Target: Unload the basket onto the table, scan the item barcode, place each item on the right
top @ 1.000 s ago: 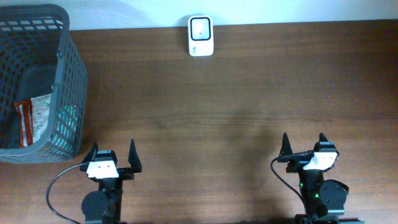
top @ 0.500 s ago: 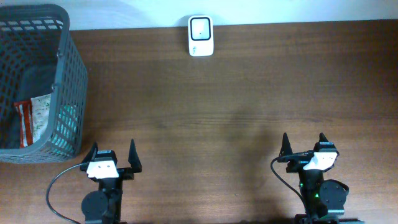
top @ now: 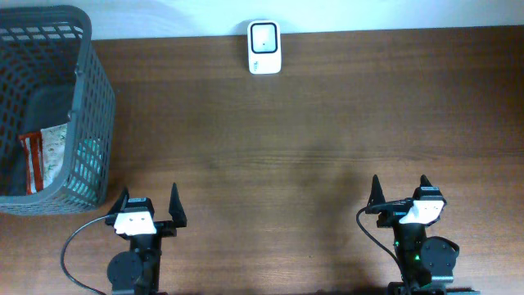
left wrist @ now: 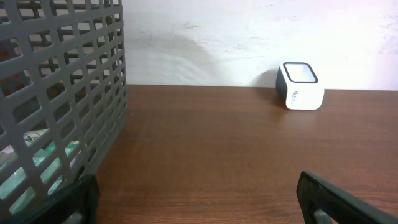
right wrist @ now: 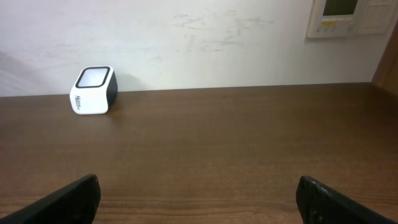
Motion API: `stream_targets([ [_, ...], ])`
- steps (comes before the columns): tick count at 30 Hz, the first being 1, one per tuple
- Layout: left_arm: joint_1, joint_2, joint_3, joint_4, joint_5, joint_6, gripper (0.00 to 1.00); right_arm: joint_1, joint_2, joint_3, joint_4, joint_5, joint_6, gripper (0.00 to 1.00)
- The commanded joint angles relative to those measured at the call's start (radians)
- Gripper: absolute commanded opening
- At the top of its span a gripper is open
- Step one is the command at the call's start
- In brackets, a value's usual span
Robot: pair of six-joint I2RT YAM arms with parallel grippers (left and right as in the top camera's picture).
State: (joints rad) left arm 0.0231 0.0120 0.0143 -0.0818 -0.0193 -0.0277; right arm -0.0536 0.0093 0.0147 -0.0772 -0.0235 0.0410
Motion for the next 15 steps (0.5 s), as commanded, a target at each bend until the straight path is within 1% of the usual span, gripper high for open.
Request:
stream_targets([
  [1, 0.006, -0.006, -0.005, 0.035, 0.008, -0.006, 0.99, -0.006, -0.006, -0.009, -0.001, 0.016, -0.008, 0.99],
  [2, 0.006, -0.006, -0.005, 0.043, 0.044, -0.006, 0.99, -0.006, -0.006, -0.009, -0.001, 0.016, -0.008, 0.99],
  [5, 0.006, -0.006, -0.005, 0.066, 0.267, -0.006, 0.99, -0.006, -0.006, -0.009, -0.001, 0.016, -0.008, 0.99],
  [6, 0.006, -0.006, -0.005, 0.127, 0.374, -0.006, 0.99, -0.006, -0.006, -0.009, -0.001, 0.016, -0.008, 0.99],
  [7, 0.006, -0.006, -0.005, 0.196, 0.441, -0.006, 0.99, -0.006, -0.006, -0.009, -0.002, 0.016, -0.008, 0.99],
  [8, 0.006, -0.006, -0.005, 0.301, 0.506, -0.006, 0.99, -0.006, -0.006, -0.009, -0.002, 0.016, -0.008, 0.99],
  [9, 0.006, -0.006, -0.005, 0.446, 0.547, -0.006, 0.99, -0.006, -0.006, -0.009, -0.001, 0.016, -0.008, 0.99],
  [11, 0.006, -0.006, 0.0, 0.682, 0.53, -0.007, 0.99, -0.006, -0.006, -0.009, -0.001, 0.016, -0.008, 0.99],
  [12, 0.006, -0.005, 0.013, 0.783, 0.468, -0.007, 0.99, -0.006, -0.006, -0.009, -0.002, 0.016, -0.008, 0.99],
  [13, 0.006, -0.004, 0.035, 0.836, 0.383, -0.015, 0.99, -0.006, -0.006, -0.009, -0.001, 0.016, -0.008, 0.99],
  [14, 0.006, -0.001, 0.075, 0.856, 0.289, -0.039, 0.99, -0.006, -0.006, -0.009, -0.001, 0.016, -0.008, 0.99],
  [15, 0.006, 0.006, 0.12, 0.852, 0.234, -0.04, 0.99, -0.006, -0.006, -0.009, -0.001, 0.016, -0.008, 0.99],
])
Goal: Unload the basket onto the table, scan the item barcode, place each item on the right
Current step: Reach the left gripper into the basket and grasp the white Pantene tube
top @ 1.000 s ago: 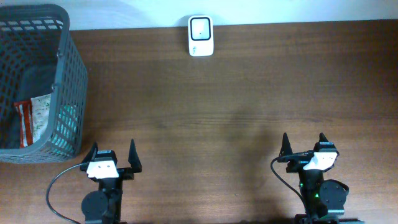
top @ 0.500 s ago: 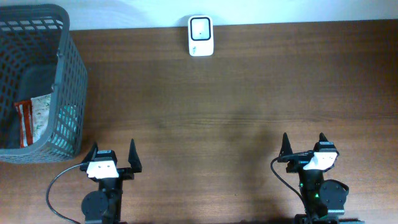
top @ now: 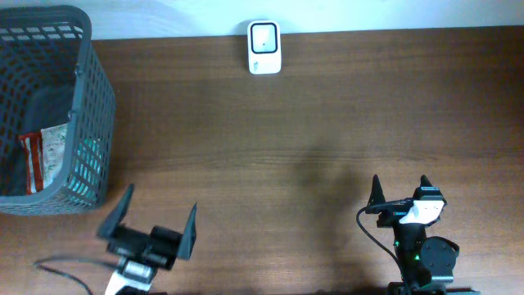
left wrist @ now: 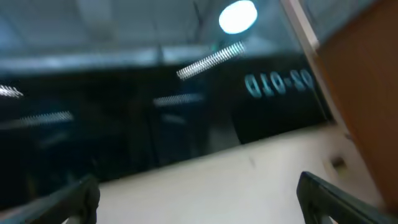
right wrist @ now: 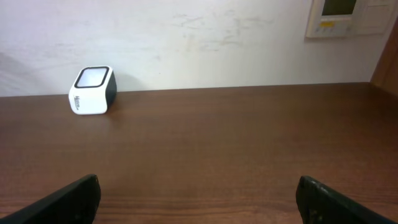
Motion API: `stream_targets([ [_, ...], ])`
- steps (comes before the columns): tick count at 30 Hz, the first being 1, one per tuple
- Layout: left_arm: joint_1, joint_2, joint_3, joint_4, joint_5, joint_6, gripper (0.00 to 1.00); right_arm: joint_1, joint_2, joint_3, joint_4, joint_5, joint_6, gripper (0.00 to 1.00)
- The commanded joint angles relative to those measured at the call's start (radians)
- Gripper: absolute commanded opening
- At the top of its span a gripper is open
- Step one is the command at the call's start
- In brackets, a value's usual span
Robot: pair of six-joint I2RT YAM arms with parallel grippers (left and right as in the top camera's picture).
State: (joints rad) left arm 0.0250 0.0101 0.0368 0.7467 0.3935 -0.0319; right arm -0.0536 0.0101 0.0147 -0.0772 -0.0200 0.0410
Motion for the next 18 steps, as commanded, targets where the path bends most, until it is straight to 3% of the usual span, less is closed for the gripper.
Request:
stream_targets([
  [1, 0.004, 0.022, 0.14, 0.019, -0.214, -0.035, 0.99, -0.006, -0.006, -0.009, -0.001, 0.012, -0.008, 0.99],
  [5, 0.004, 0.229, 0.41, 0.019, -0.264, 0.1, 0.99, -0.006, -0.006, -0.009, -0.001, 0.012, -0.008, 0.99],
  [8, 0.004, 0.512, 0.684, 0.015, -0.264, 0.264, 0.99, -0.006, -0.006, -0.009, -0.001, 0.012, -0.008, 0.99],
  [10, 0.004, 0.665, 0.855, -0.056, -0.291, 0.289, 0.99, -0.006, -0.006, -0.009, -0.002, 0.012, -0.008, 0.99],
  [12, 0.008, 0.878, 1.142, -0.307, -0.402, 0.296, 0.99, -0.006, -0.006, -0.009, -0.001, 0.012, -0.008, 0.99],
  [14, 0.038, 1.032, 1.359, -0.514, -0.416, 0.314, 0.99, -0.006, -0.006, -0.009, -0.001, 0.012, -0.008, 0.99],
  [18, 0.226, 1.471, 1.996, -1.155, -0.452, 0.386, 0.99, -0.006, -0.006, -0.009, -0.001, 0.012, -0.008, 0.99],
])
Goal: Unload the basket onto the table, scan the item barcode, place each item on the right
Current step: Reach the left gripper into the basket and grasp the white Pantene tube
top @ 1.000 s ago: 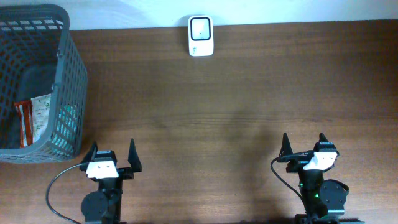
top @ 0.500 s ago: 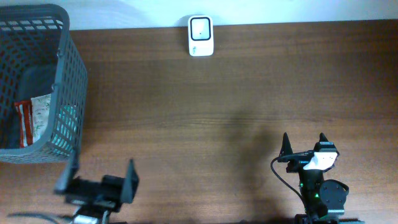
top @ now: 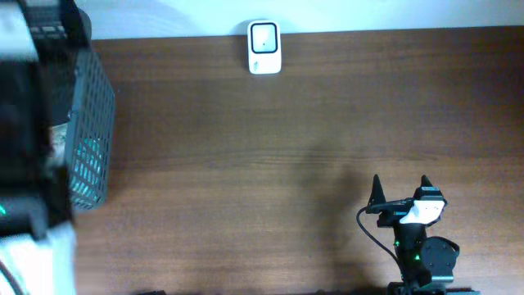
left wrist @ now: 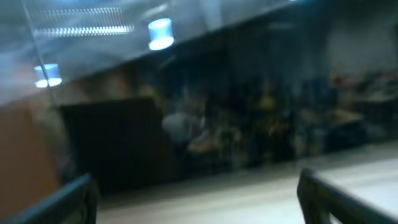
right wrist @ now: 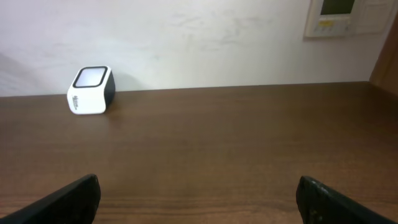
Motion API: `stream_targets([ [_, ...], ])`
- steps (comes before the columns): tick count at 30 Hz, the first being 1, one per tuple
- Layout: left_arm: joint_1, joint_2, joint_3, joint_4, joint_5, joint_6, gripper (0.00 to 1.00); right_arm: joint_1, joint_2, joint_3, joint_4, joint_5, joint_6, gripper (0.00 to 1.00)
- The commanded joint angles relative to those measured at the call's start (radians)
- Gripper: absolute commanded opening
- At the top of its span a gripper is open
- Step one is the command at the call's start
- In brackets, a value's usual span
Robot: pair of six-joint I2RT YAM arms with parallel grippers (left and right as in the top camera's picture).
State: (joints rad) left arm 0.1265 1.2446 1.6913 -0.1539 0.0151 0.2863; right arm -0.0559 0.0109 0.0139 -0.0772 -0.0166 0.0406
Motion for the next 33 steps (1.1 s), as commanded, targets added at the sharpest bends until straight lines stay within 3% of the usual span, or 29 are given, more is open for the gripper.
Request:
stream_targets([
  [1, 0.172, 0.325, 0.462, -0.389, -0.101, 0.067, 0.99, -0.004, -0.007, -0.008, -0.001, 0.009, -0.007, 0.99],
  [4, 0.314, 0.521, 0.679, -0.711, -0.154, -0.011, 0.99, -0.004, -0.007, -0.008, -0.001, 0.009, -0.007, 0.99],
  [8, 0.44, 0.607, 0.673, -0.879, -0.15, -0.035, 0.99, -0.004, -0.007, -0.008, -0.001, 0.009, -0.007, 0.99],
  [16, 0.477, 0.644, 0.636, -0.935, -0.156, 0.031, 0.99, -0.004, -0.007, -0.008, -0.001, 0.009, -0.007, 0.99],
  [19, 0.461, 0.651, 0.508, -0.941, -0.183, 0.09, 0.99, -0.004, -0.007, -0.008, -0.001, 0.009, -0.007, 0.99],
  [23, 0.435, 0.653, 0.287, -0.922, -0.361, 0.098, 0.99, -0.004, -0.007, -0.008, -0.001, 0.009, -0.007, 0.99],
  [27, 0.435, 0.654, 0.166, -0.858, -0.358, 0.098, 0.99, -0.004, -0.007, -0.008, -0.001, 0.009, -0.007, 0.99],
  [33, 0.436, 0.664, 0.155, -0.81, -0.146, 0.098, 0.95, -0.004, -0.007, -0.008, -0.001, 0.009, -0.007, 0.99],
])
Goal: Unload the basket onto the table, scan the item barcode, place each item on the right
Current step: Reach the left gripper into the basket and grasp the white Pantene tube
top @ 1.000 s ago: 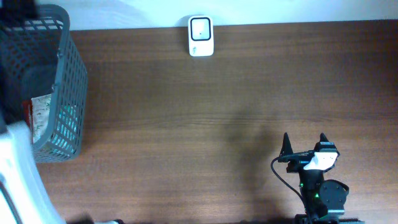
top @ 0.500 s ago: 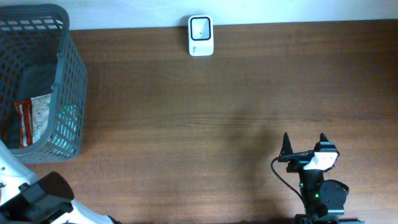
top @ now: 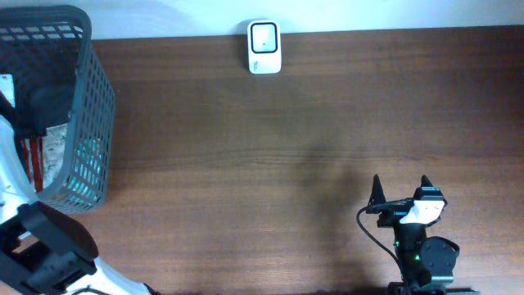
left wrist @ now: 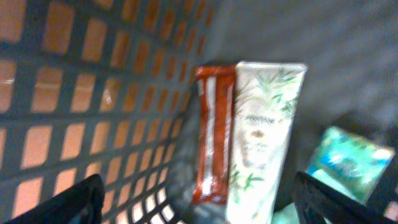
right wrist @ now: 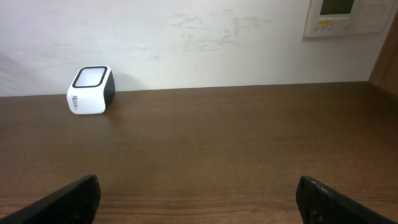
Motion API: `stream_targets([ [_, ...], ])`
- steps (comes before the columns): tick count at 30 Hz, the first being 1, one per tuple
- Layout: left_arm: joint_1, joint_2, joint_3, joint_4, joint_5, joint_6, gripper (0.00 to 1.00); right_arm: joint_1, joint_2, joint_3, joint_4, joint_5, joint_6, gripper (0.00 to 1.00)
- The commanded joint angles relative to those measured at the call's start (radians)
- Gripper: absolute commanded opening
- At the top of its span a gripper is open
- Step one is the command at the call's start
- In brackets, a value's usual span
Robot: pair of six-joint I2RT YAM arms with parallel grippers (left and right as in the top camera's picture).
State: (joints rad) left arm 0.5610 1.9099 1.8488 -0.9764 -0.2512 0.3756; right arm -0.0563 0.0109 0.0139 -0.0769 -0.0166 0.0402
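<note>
Inside the grey mesh basket (top: 88,98) at the far left lie a red packet (left wrist: 212,130), a white leaf-printed tube (left wrist: 262,134) beside it and a teal packet (left wrist: 348,160). My left gripper (left wrist: 199,182) hangs open over them, inside the basket, holding nothing. The white barcode scanner (top: 264,47) stands at the table's back edge, and the right wrist view shows the scanner (right wrist: 91,90) too. Near the front edge my right gripper (top: 399,190) rests open and empty.
The basket wall (left wrist: 93,81) rises close on the left of the items. My left arm (top: 49,246) runs from the front left corner up along the basket. Brown tabletop (top: 311,156) lies between basket, scanner and right arm. A wall (right wrist: 199,37) stands behind the scanner.
The left arm was raised close under the overhead camera, its wrist view a blur of the room. Now its gripper is down in the basket, facing the packets. The right arm has not moved.
Both grippers first rested open at the front edge, the left one facing the basket side. Then the left arm was lifted and tilted upward, then high over the basket. Now it is inside the basket above the items, still open.
</note>
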Motion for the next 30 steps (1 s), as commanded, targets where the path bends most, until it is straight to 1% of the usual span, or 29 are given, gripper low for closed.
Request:
stream_targets([
  [1, 0.001, 0.01, -0.003, 0.013, 0.139, 0.009, 0.98, -0.004, -0.007, -0.008, -0.002, 0.009, -0.007, 0.99],
  [3, 0.0, 0.042, -0.003, -0.002, 0.143, 0.021, 1.0, -0.004, -0.007, -0.008, -0.002, 0.009, -0.007, 0.99],
  [5, 0.0, 0.076, -0.003, -0.027, 0.134, 0.06, 1.0, -0.004, -0.007, -0.008, -0.002, 0.009, -0.007, 0.99],
  [7, 0.004, 0.109, -0.003, -0.05, 0.083, 0.068, 0.96, -0.004, -0.007, -0.008, -0.002, 0.009, -0.007, 0.99],
  [9, 0.013, 0.141, -0.003, -0.077, 0.072, 0.068, 0.95, -0.004, -0.007, -0.008, -0.002, 0.009, -0.007, 0.99],
  [11, 0.019, 0.163, -0.003, -0.091, 0.08, 0.068, 0.89, -0.004, -0.007, -0.008, -0.002, 0.009, -0.007, 0.99],
  [14, 0.019, 0.189, -0.003, -0.106, 0.148, 0.068, 0.79, -0.004, -0.007, -0.008, -0.002, 0.009, -0.007, 0.99],
  [15, 0.019, 0.2, -0.003, -0.113, 0.152, 0.068, 0.79, -0.004, -0.007, -0.008, -0.002, 0.009, -0.007, 0.98],
  [16, 0.019, 0.207, -0.003, -0.121, 0.151, 0.068, 0.79, -0.004, -0.007, -0.008, -0.002, 0.009, -0.007, 0.99],
  [17, 0.02, 0.223, -0.003, -0.129, 0.15, 0.068, 0.87, -0.004, -0.007, -0.008, -0.002, 0.009, -0.007, 0.99],
  [18, 0.02, 0.235, -0.003, -0.129, 0.15, 0.068, 0.89, -0.004, -0.007, -0.008, -0.002, 0.009, -0.007, 0.99],
  [21, 0.022, 0.249, -0.009, -0.134, 0.135, 0.068, 0.9, -0.004, -0.007, -0.008, -0.002, 0.009, -0.007, 0.99],
  [23, 0.023, 0.256, -0.024, -0.14, 0.116, 0.068, 0.95, -0.004, -0.007, -0.008, -0.002, 0.009, -0.007, 0.99],
  [24, 0.023, 0.261, -0.04, -0.14, 0.116, 0.068, 0.96, -0.004, -0.007, -0.008, -0.002, 0.009, -0.007, 0.99],
  [26, 0.023, 0.27, -0.072, -0.134, 0.116, 0.068, 0.94, -0.004, -0.007, -0.008, -0.002, 0.009, -0.007, 0.99],
  [30, 0.033, 0.284, -0.118, -0.107, 0.093, 0.068, 0.86, -0.004, -0.007, -0.008, -0.002, 0.009, -0.007, 0.99],
])
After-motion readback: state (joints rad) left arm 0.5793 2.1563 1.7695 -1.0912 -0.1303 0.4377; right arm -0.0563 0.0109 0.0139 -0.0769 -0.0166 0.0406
